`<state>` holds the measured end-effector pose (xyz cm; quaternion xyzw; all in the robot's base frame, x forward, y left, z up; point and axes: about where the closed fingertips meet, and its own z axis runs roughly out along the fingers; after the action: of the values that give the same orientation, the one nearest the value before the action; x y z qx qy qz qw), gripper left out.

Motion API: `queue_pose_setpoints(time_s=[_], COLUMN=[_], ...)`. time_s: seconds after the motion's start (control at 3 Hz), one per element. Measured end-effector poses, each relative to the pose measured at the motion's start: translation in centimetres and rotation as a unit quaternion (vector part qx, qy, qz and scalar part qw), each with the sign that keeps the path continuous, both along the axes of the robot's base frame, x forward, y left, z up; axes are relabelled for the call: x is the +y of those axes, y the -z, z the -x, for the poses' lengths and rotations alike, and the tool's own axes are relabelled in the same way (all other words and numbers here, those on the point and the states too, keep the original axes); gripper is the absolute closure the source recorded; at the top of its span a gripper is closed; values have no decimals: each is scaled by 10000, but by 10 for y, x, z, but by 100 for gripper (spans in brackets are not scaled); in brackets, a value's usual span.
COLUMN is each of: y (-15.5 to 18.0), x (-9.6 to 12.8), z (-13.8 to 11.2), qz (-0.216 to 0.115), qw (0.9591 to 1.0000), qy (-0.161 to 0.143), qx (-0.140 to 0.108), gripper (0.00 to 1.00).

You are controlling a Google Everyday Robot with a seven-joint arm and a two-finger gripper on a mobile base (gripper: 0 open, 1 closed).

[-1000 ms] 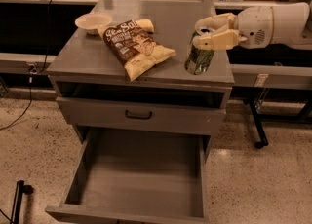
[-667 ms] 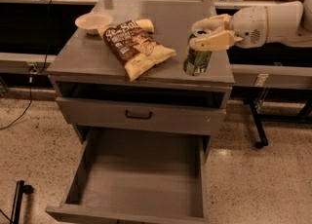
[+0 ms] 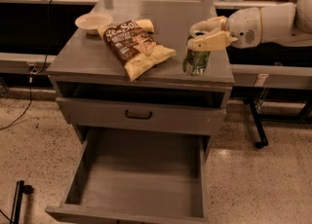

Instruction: Pick green can from middle drawer and place on counter

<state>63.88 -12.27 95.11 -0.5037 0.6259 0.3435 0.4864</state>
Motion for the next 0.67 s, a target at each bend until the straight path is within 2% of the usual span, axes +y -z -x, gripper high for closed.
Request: queue_pose_setpoints(time_s=[0.67], y=[5], x=[-1], z=[-31], qz=[1], qw=[9996], qy=[258], qx=[71], gripper=[100])
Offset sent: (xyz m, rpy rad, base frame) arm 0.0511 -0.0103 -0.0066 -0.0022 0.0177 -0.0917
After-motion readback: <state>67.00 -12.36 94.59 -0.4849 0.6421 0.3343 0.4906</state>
